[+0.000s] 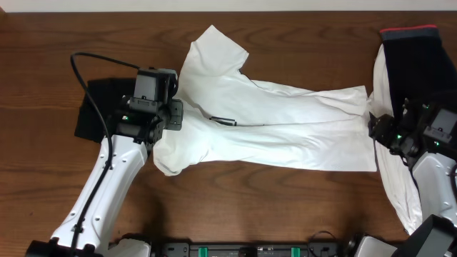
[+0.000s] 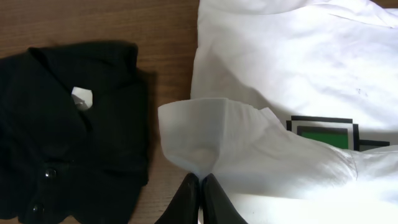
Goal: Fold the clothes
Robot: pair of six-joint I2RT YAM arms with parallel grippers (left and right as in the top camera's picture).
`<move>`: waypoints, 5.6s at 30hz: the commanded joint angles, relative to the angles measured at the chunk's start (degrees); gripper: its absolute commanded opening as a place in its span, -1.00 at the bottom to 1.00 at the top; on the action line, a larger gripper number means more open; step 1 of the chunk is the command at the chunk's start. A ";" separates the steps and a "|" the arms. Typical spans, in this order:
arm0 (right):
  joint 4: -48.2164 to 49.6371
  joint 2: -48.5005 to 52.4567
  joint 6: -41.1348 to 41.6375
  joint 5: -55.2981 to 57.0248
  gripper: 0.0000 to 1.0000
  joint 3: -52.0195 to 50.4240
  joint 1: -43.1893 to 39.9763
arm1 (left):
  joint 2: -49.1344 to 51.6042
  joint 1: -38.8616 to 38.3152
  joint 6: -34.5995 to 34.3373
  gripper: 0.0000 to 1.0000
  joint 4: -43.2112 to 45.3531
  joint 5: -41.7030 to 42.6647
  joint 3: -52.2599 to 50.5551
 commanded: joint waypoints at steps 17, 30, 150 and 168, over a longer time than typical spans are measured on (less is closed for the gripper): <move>-2.71 12.48 0.50 5.09 -0.19 -0.33 -0.37 | 0.00 0.02 0.31 -0.88 -0.17 -0.70 1.25; -7.28 9.25 0.00 -0.83 -0.98 -0.17 -0.39 | 0.00 0.02 0.31 -0.88 -0.33 -0.70 1.25; -7.48 2.99 3.87 9.46 -0.13 -2.12 -1.09 | 0.00 0.02 0.31 -0.88 -2.34 -0.70 1.25; -3.56 12.98 0.61 0.63 -0.49 -2.54 -1.09 | 0.00 0.02 0.31 -0.88 -2.36 -0.70 1.25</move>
